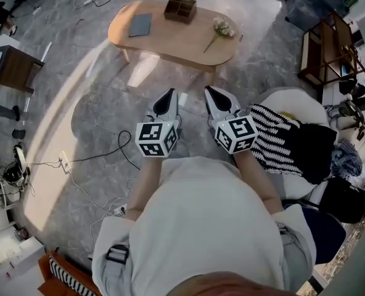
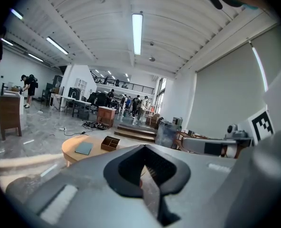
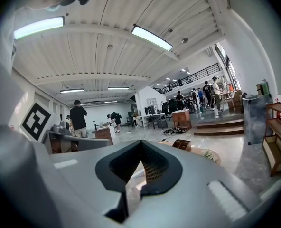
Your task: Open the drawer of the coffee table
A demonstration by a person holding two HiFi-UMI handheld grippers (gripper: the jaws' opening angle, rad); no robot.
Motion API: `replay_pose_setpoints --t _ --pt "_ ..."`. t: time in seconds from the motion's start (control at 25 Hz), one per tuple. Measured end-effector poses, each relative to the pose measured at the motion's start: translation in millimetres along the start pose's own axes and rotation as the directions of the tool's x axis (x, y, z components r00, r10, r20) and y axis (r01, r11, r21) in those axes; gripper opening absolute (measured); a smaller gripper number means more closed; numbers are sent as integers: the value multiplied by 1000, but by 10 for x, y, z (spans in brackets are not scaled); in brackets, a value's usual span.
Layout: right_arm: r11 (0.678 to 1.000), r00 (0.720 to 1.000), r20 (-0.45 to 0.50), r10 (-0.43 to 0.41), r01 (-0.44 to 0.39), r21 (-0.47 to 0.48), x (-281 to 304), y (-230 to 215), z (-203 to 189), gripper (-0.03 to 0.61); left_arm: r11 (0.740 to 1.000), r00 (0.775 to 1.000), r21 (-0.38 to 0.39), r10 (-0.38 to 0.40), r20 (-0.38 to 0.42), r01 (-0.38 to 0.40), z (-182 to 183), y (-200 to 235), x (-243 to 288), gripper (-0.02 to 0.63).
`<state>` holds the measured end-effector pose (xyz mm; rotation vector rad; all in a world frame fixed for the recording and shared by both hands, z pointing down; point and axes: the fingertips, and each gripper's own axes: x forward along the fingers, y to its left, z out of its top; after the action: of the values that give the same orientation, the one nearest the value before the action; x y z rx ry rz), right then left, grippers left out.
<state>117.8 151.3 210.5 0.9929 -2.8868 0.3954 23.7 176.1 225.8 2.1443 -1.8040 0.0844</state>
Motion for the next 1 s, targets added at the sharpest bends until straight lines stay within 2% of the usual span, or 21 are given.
replay_pose_setpoints --t 0.6,1.0 --pt "994 994 8 -113 113 -9 1723 -239 430 0 990 988 34 -137 -71 140 582 1285 1122 0" --pt "972 972 -5 -236 236 15 2357 -542 445 0 976 970 36 -209 -124 215 696 1876 1703 0"
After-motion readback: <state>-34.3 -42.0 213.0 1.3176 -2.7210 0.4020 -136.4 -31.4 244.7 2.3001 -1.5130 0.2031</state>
